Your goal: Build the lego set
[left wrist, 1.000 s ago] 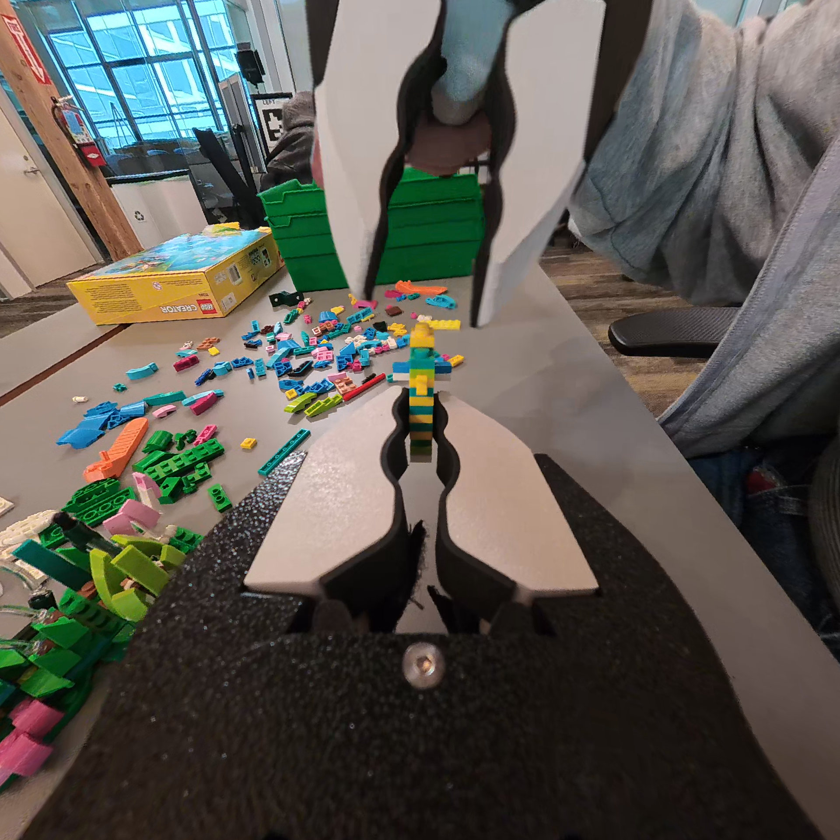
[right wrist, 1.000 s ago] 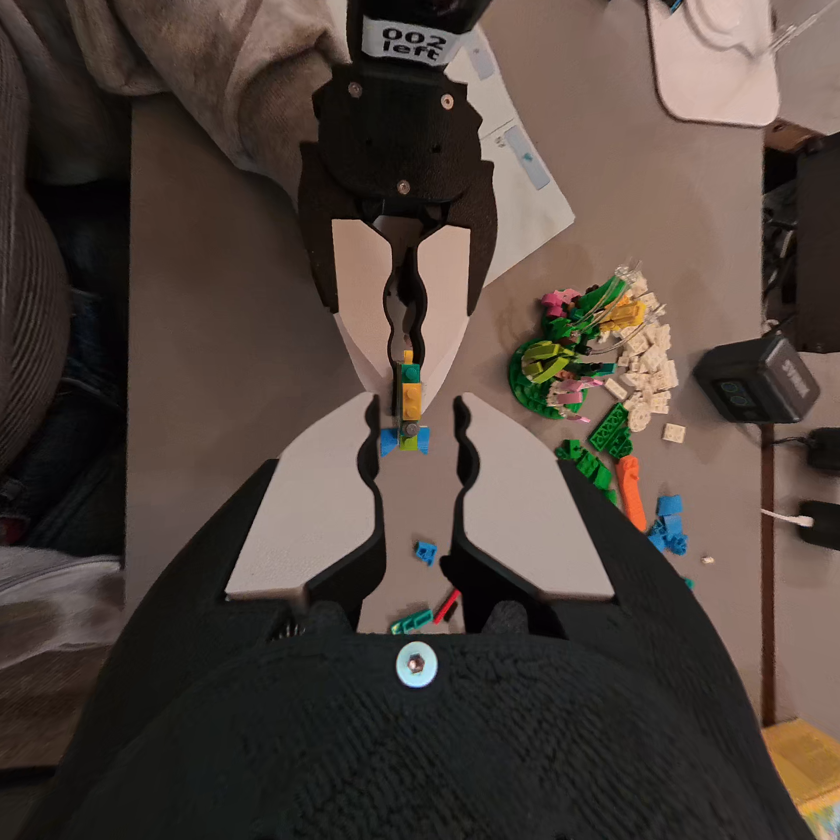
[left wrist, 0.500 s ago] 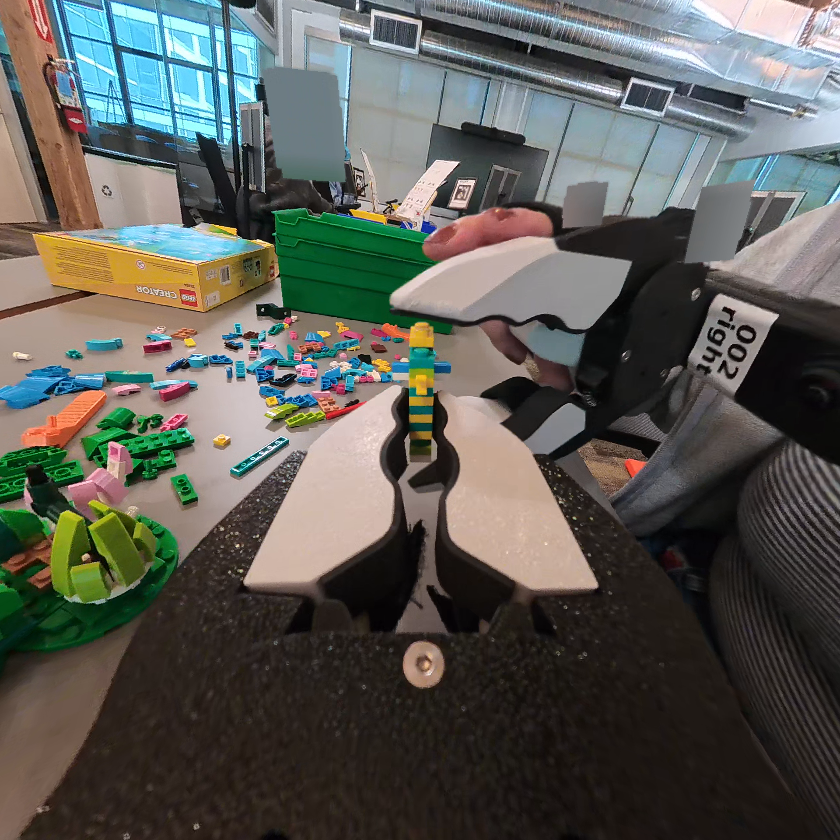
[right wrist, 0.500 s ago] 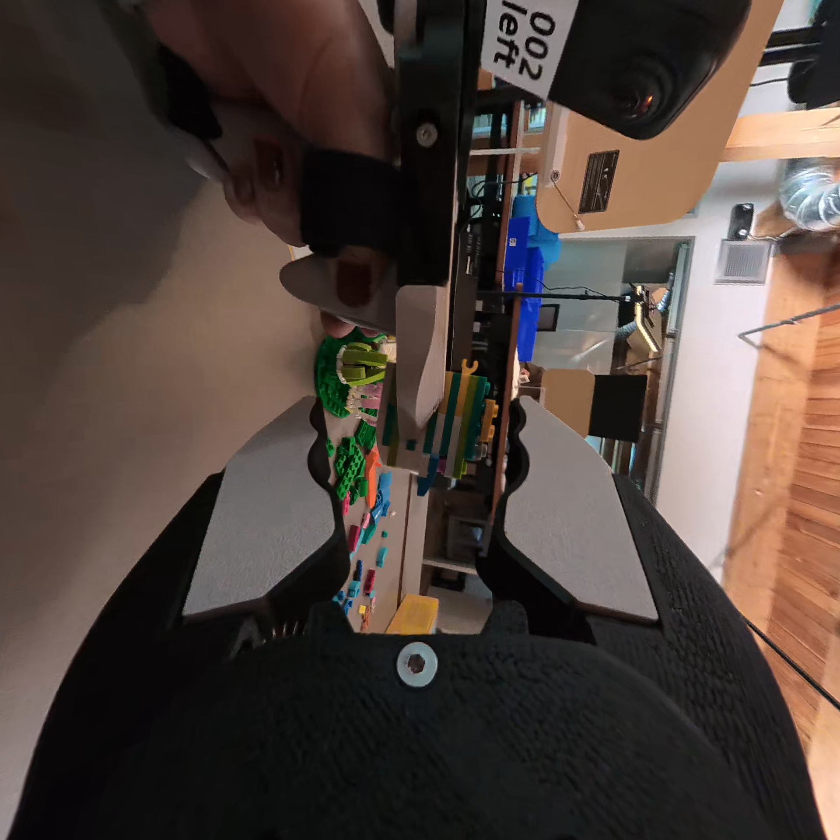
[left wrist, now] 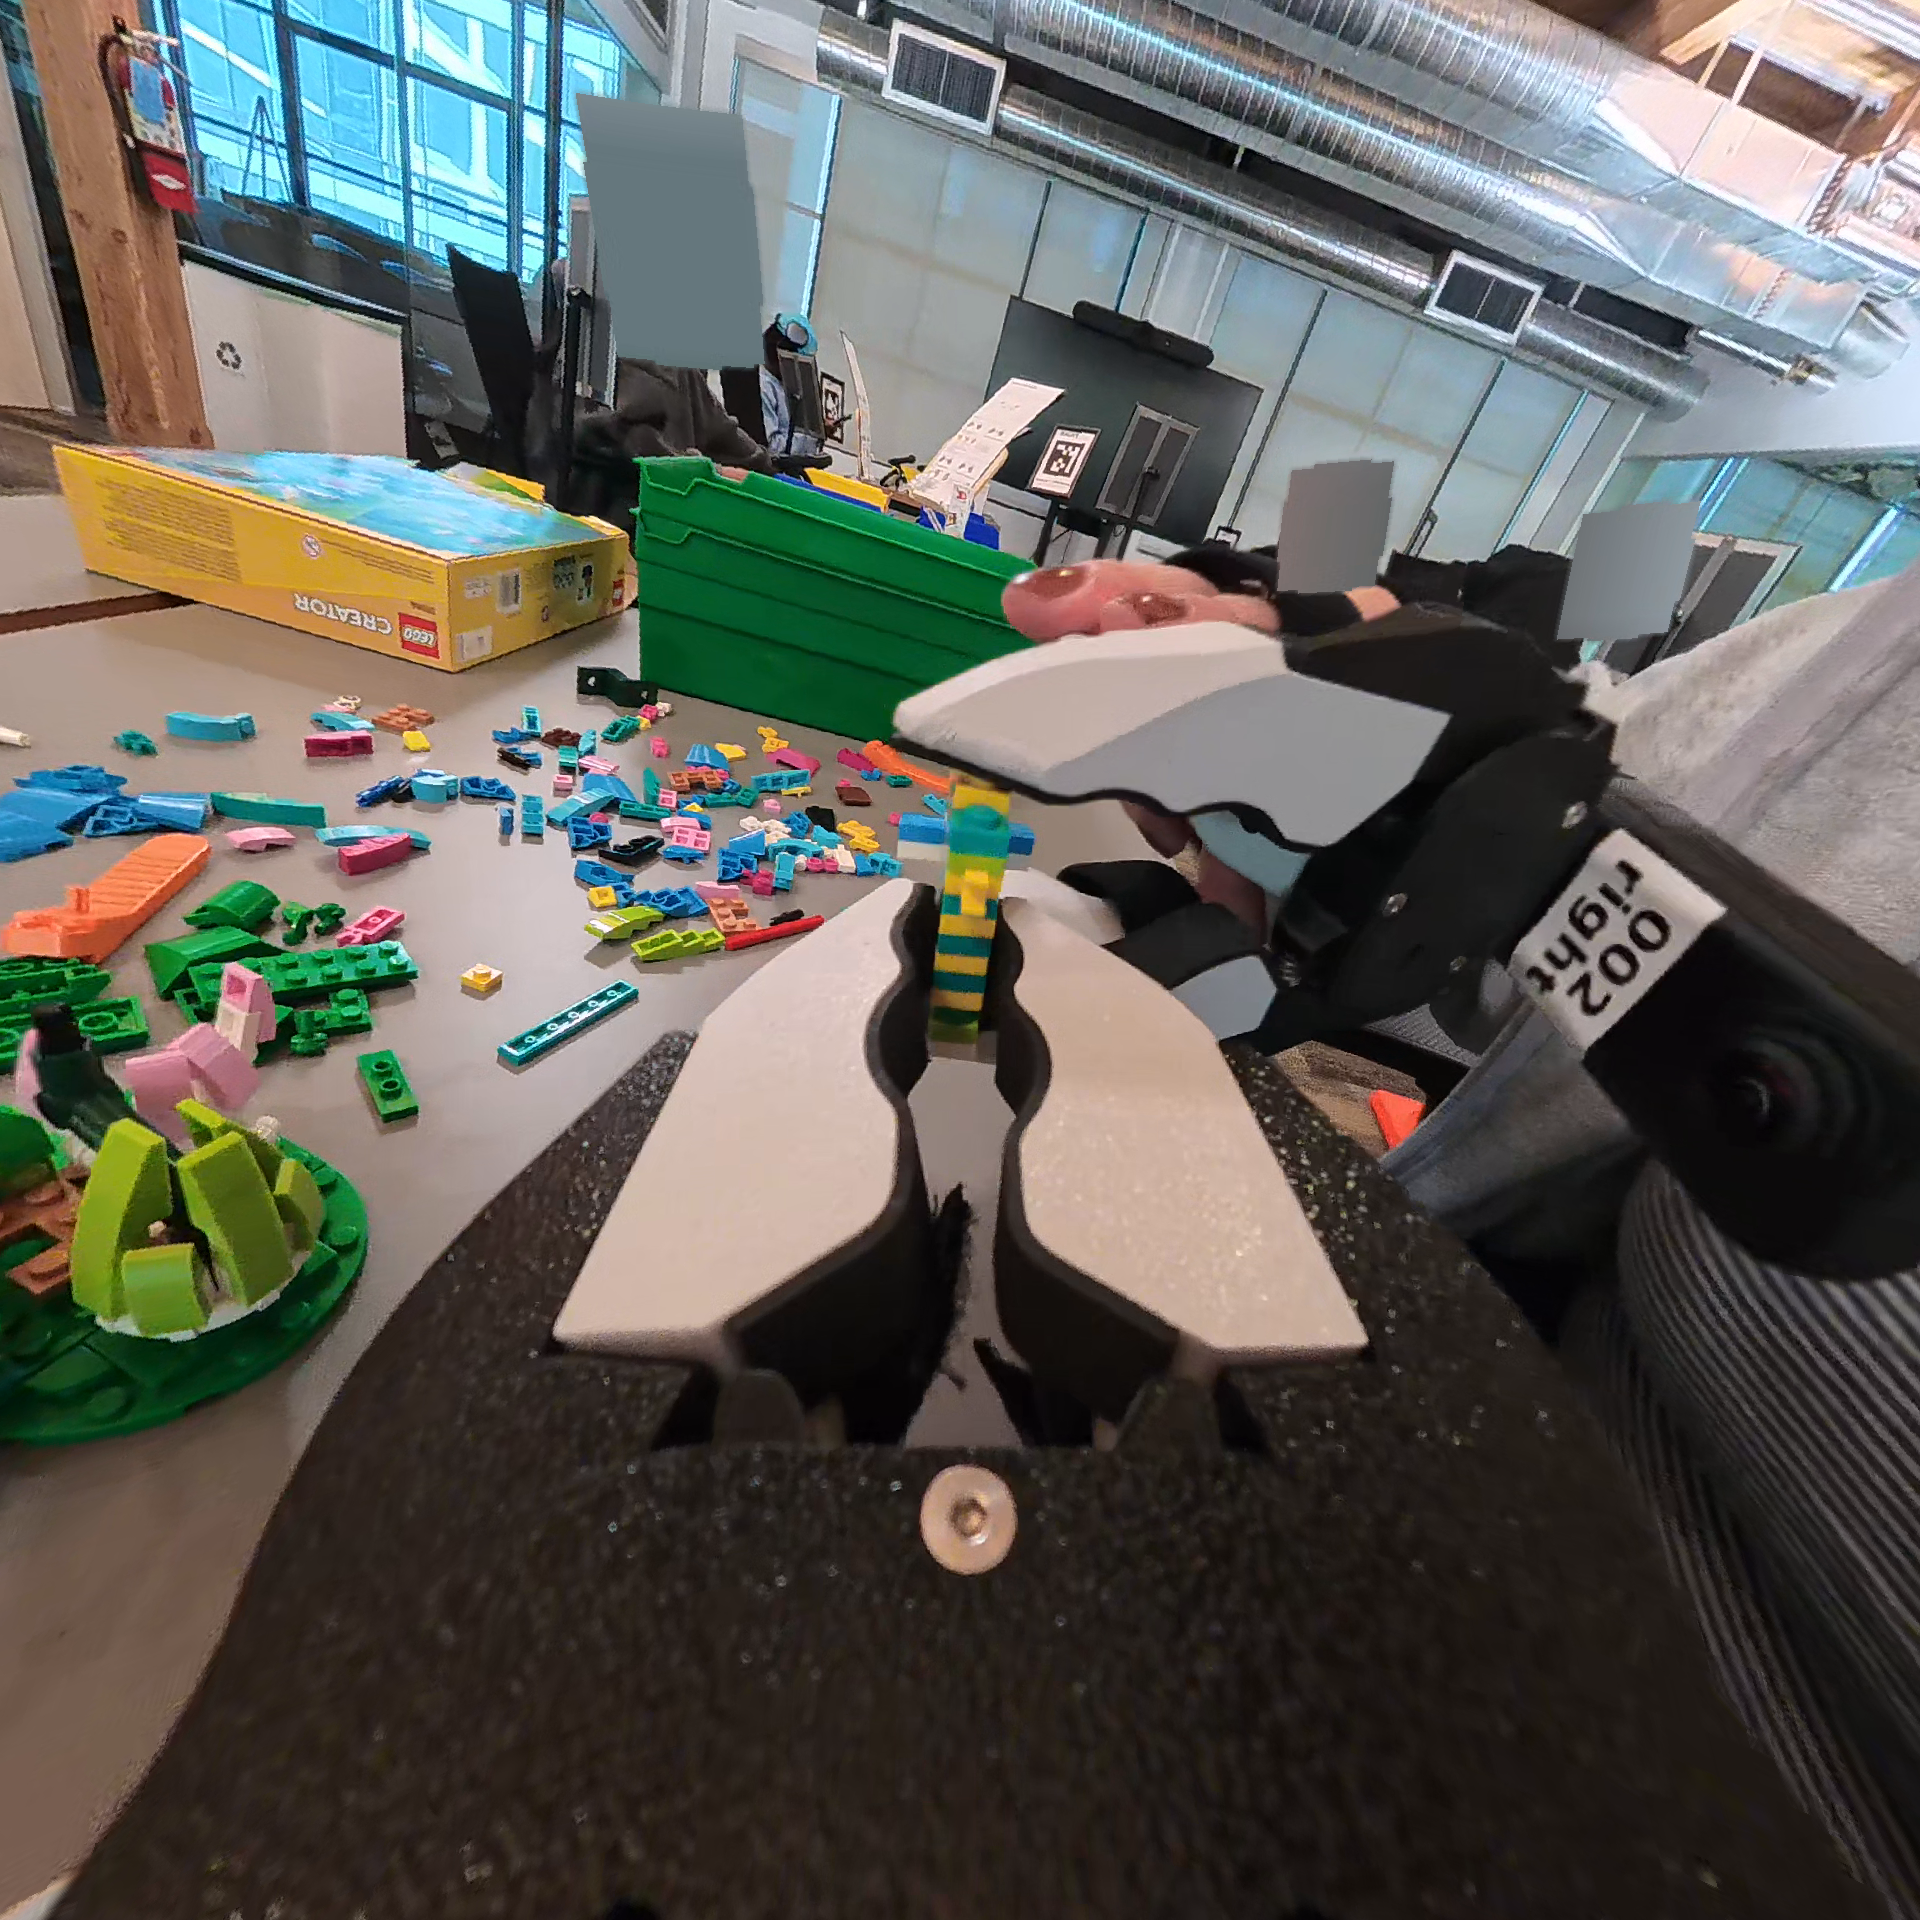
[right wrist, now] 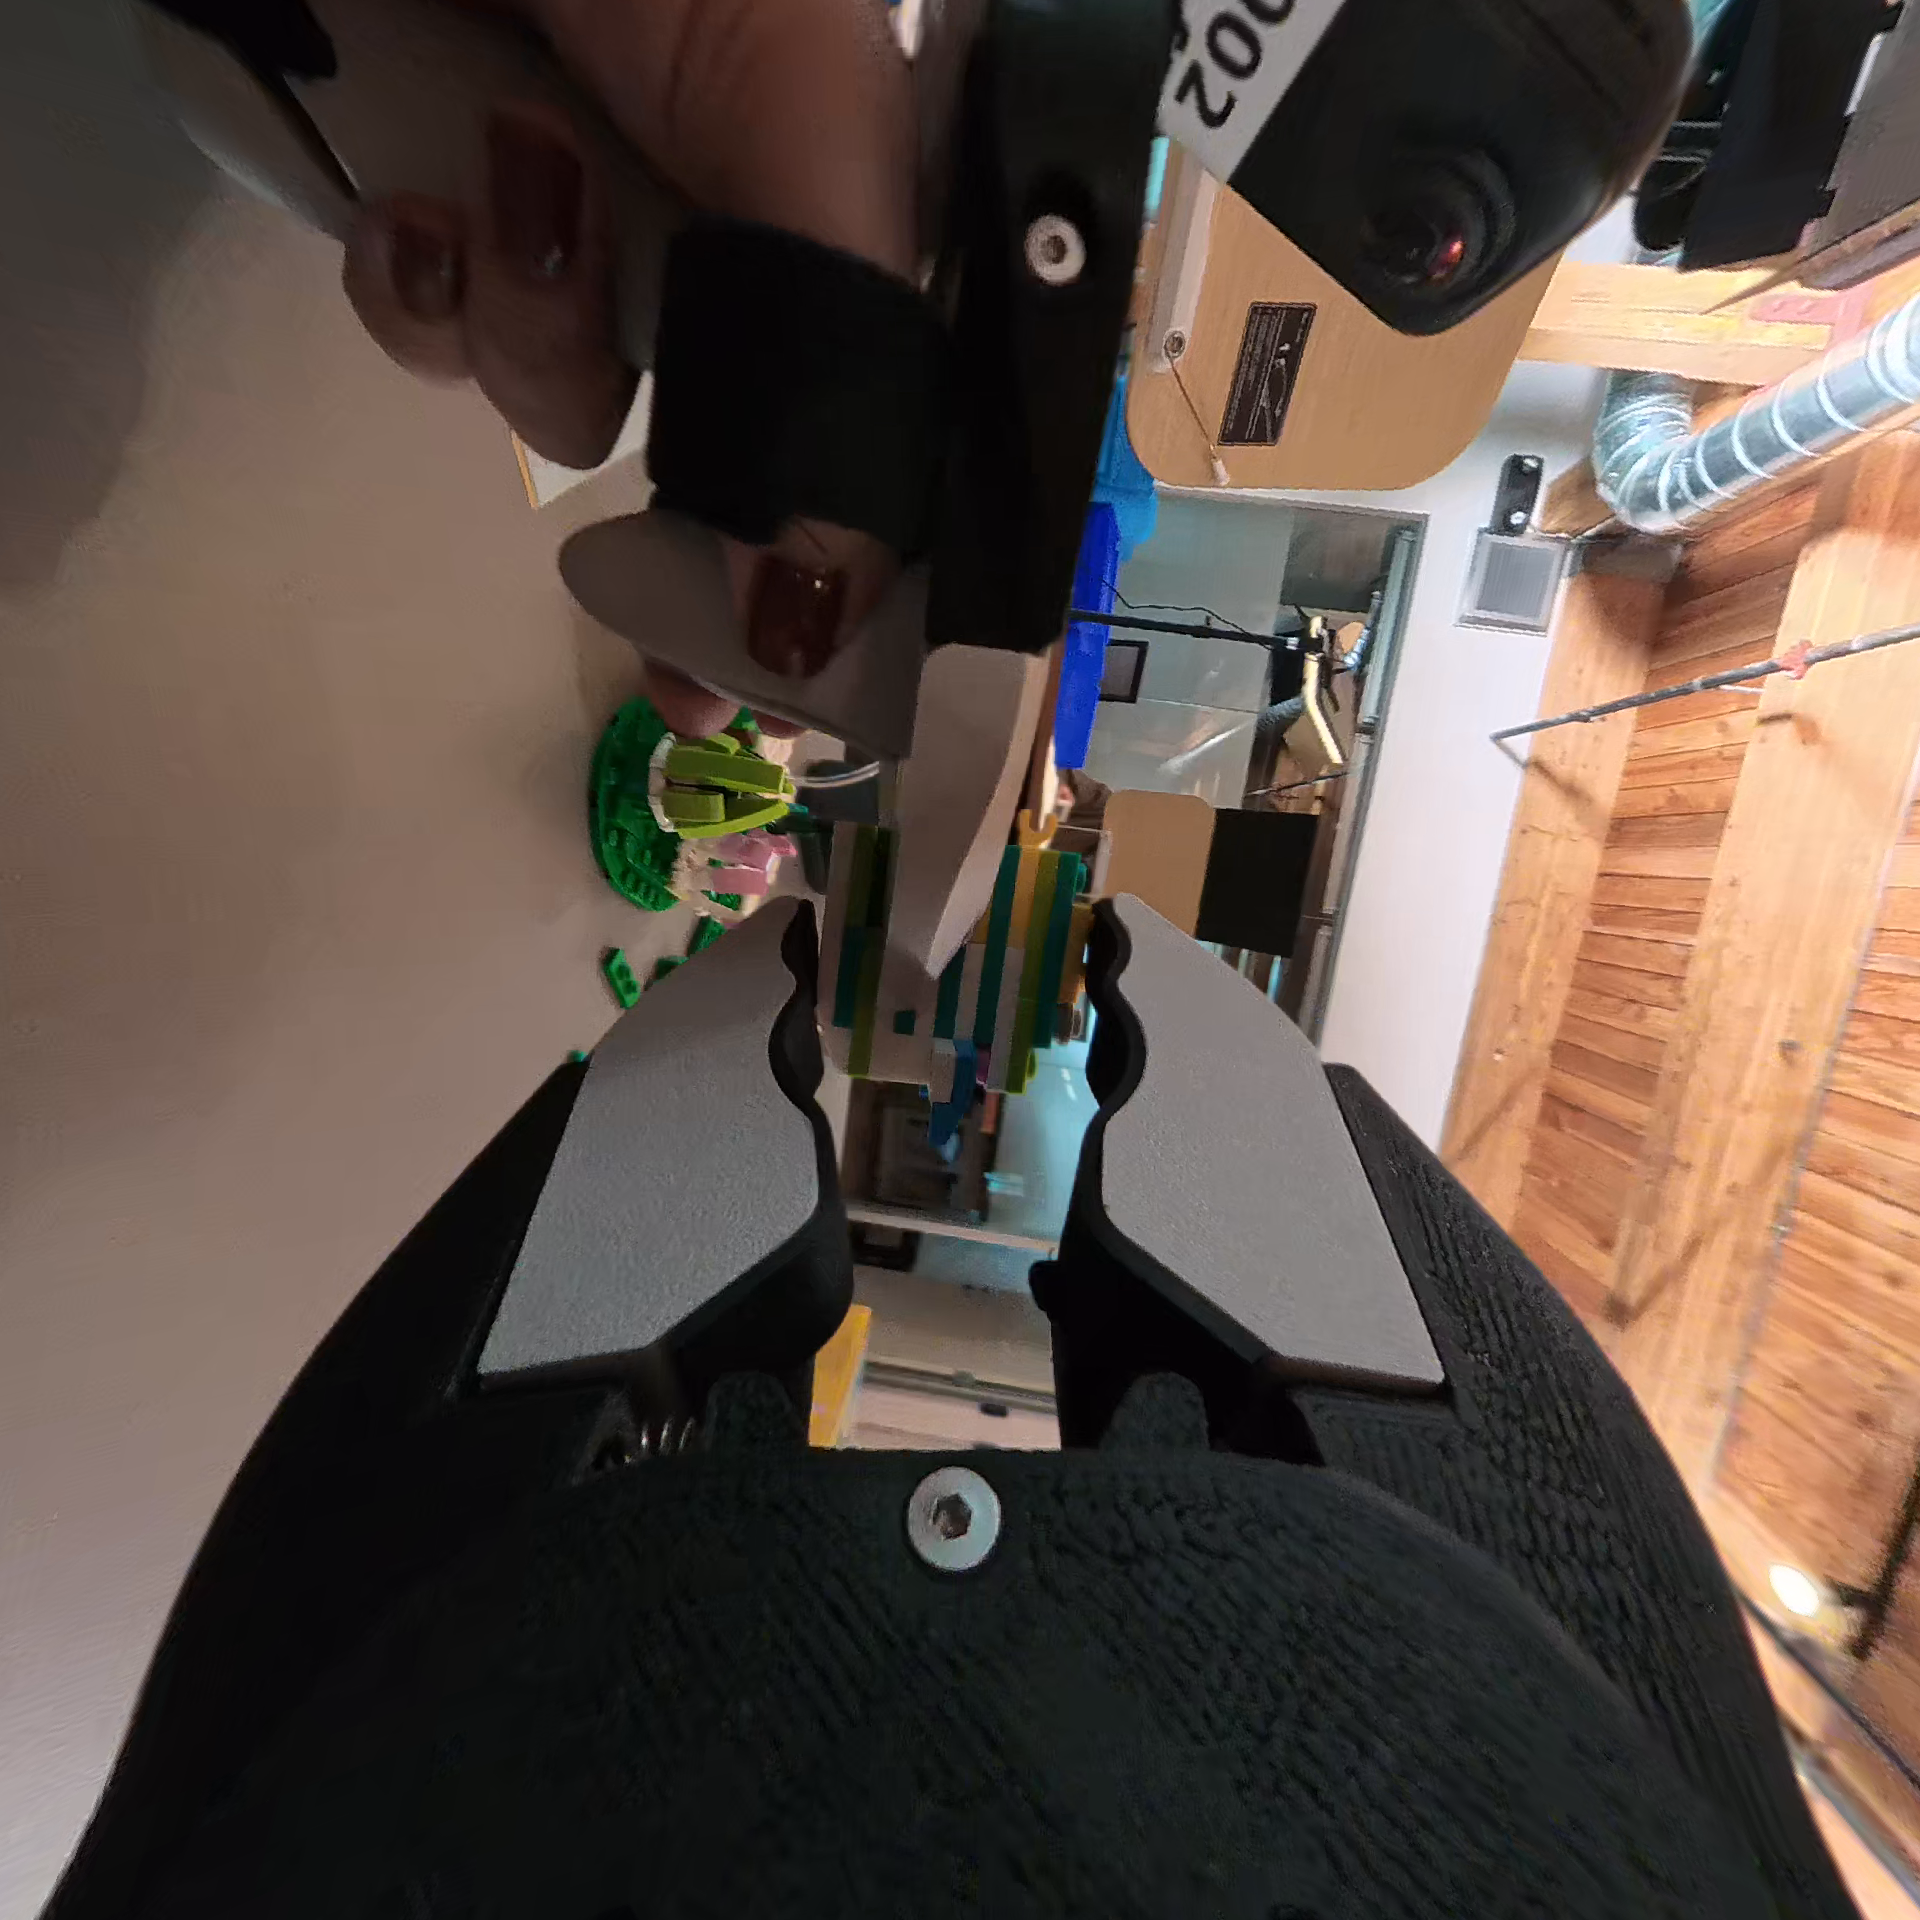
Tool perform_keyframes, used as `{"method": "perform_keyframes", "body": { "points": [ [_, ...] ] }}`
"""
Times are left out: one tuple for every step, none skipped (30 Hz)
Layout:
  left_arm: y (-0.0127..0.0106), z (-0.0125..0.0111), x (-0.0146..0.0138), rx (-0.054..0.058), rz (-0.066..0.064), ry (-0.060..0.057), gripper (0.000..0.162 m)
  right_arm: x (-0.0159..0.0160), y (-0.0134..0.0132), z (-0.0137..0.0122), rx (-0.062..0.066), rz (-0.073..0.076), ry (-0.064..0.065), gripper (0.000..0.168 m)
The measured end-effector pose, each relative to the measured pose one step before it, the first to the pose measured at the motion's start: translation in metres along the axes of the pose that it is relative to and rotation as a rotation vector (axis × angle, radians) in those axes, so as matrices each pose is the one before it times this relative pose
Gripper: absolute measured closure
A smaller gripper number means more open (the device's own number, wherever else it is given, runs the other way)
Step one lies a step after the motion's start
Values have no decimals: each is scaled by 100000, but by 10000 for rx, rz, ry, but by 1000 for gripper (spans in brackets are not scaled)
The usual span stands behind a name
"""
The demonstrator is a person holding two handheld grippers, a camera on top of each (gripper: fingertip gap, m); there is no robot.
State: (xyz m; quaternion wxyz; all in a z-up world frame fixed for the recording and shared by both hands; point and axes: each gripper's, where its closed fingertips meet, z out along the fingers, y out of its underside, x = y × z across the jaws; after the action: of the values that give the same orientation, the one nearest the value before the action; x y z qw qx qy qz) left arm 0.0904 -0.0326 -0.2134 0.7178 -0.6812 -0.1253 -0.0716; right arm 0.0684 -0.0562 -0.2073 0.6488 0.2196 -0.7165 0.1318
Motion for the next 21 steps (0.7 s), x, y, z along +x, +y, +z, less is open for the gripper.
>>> {"method": "perform_keyframes", "body": {
  "points": [
    [1, -33, -56, -30, 64, -48, 153, 9, -9, 55, -30, -50, 23, 119],
    [23, -26, -57, -40, 119, -73, 153, -14, -13, 46, 18, 80, -40, 119],
    [-55, -24, -18, 10, 33, -26, 153, 21, -14, 32, 44, 94, -31, 120],
    [22, -16, -34, -4, 45, -21, 154, -46, -19, 31, 34, 134, -78, 120],
    [86, 14, -61, -4, 56, -10, 154, -113, -15, 29, 68, 314, -143, 120],
    [-8, 9, 15, 45, -71, 64, 154, -70, -31, -12, 189, 464, -138, 119],
    [-15, 55, 31, 45, -50, 52, 154, -52, 13, -64, 240, 546, -165, 120],
    [86, 55, -148, 24, 36, -129, 154, -5, 34, -138, 215, 652, -187, 120],
    [253, -14, -405, -60, 116, -279, 154, 143, 79, -227, 186, 718, -119, 113],
    [284, -2, -290, -114, 80, -121, 154, 305, 165, -287, 152, 719, -28, 104],
    [-26, -56, -265, 58, -5, -107, 154, 416, 264, -343, 179, 709, 89, 100],
    [-200, -127, -271, 151, -11, -155, 154, 552, 435, -350, 185, 718, 234, 100],
    [-120, -120, -229, 70, 51, -139, 154, 565, 701, -308, 112, 764, 312, 100],
    [-88, -97, -249, 21, 131, -171, 154, 442, 926, -236, 33, 817, 268, 100],
    [-95, -78, -246, 46, 169, -206, 154, 348, 1046, -189, -10, 851, 237, 100],
    [-51, -49, -111, 39, 153, -125, 154, 351, 1059, -144, 4, 822, 247, 100],
    [-4, -18, -13, 20, 134, -72, 154, 420, 992, -119, 44, 735, 284, 99],
    [-6, 9, -41, 37, 124, -107, 154, 576, 863, -128, 89, 623, 366, 100],
    [36, -1, -83, 25, 108, -138, 154, 740, 711, -139, 137, 520, 451, 101],
    [32, -4, -85, 16, 109, -125, 154, 822, 564, -124, 160, 465, 466, 102],
    [30, 1, -67, 14, 109, -90, 154, 690, 467, -97, 138, 465, 357, 105]
  ]
}}
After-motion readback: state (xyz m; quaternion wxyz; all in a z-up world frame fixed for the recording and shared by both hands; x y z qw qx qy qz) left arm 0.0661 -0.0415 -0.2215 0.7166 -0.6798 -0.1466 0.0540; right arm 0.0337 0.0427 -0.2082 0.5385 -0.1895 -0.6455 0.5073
